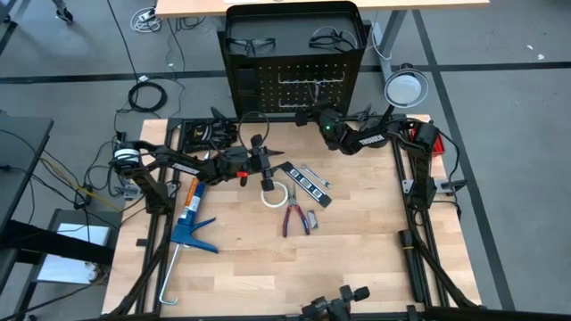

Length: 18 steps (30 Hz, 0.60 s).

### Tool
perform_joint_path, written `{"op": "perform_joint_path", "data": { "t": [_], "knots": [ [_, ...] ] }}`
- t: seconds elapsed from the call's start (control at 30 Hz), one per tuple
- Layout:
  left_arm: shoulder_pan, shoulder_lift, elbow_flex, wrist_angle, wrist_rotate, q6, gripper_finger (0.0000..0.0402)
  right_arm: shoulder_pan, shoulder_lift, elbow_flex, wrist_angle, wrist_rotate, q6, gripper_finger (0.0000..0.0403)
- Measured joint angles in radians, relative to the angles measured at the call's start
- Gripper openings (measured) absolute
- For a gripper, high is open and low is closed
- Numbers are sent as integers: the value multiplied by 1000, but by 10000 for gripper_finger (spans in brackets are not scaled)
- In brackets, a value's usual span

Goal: Hang tools onto peg board
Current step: Unhang the silver wrench from the black peg board

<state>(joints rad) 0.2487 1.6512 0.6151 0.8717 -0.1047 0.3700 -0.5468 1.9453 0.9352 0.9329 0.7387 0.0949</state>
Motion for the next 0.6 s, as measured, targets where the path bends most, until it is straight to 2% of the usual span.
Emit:
{"op": "perform_joint_path", "data": {
  "t": [0.33, 0.6],
  "knots": [
    [0, 0, 0, 8, 0, 0, 172, 26, 0, 12, 101, 58, -106, 172],
    [0, 0, 0, 16, 0, 0, 172, 132, 0, 23, 145, 156, -187, 172]
  ]
}}
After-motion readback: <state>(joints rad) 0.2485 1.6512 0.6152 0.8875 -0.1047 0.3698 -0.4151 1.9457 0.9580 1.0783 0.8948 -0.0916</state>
